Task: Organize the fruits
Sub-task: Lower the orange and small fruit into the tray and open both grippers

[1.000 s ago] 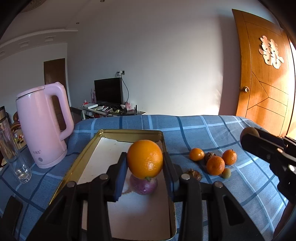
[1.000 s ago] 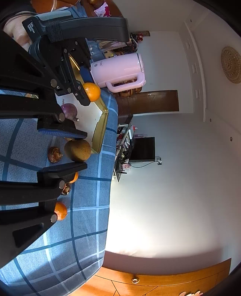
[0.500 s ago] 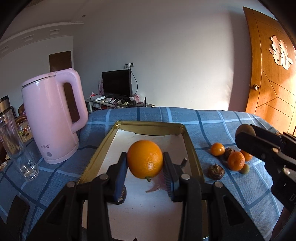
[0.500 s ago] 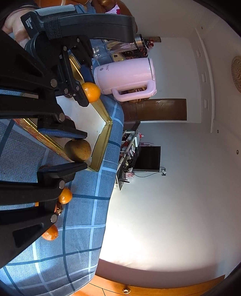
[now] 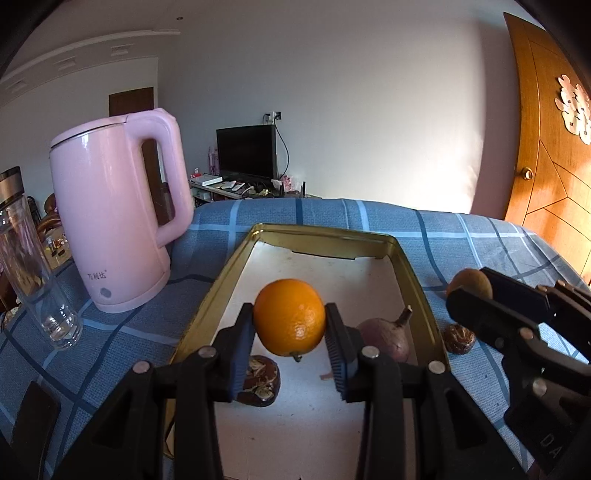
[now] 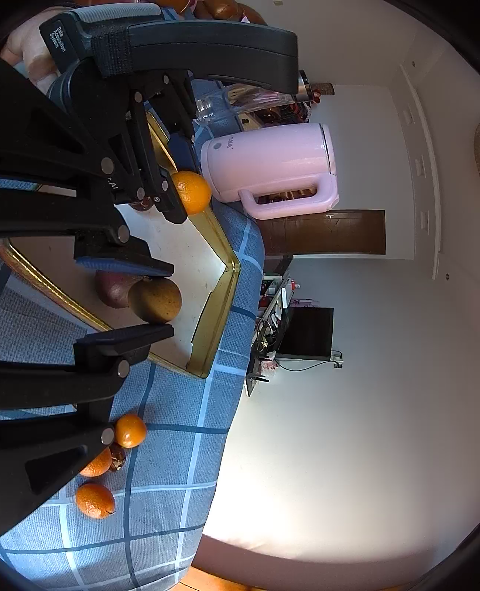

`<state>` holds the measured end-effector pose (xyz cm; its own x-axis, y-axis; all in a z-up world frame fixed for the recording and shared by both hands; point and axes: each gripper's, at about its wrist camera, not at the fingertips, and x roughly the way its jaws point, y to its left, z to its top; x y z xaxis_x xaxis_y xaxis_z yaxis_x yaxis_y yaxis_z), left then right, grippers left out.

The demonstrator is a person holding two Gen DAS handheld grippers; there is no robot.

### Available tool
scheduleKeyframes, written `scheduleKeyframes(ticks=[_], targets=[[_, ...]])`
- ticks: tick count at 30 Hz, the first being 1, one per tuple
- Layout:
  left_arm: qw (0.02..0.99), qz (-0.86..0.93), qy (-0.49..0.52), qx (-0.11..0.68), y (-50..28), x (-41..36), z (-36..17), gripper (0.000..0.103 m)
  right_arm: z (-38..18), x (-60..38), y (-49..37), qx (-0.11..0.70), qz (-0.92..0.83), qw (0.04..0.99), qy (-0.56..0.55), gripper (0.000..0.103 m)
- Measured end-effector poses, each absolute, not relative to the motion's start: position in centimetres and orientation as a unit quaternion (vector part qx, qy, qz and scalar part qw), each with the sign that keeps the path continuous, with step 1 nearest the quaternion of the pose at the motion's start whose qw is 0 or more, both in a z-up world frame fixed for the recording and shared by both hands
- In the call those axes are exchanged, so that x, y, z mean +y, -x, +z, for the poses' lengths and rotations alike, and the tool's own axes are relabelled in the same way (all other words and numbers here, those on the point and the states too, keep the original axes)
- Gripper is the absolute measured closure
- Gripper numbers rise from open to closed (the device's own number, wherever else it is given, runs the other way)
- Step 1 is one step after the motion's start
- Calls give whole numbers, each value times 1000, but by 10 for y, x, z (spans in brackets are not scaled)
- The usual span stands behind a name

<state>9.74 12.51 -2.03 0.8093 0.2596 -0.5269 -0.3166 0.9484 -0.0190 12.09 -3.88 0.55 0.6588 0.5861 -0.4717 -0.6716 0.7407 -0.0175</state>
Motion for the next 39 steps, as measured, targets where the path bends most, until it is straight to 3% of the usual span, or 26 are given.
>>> scheduleKeyframes(ticks=[39], targets=[[922, 191, 30, 334, -110, 137, -52, 64, -36, -6, -134, 276, 371, 879, 116, 75]])
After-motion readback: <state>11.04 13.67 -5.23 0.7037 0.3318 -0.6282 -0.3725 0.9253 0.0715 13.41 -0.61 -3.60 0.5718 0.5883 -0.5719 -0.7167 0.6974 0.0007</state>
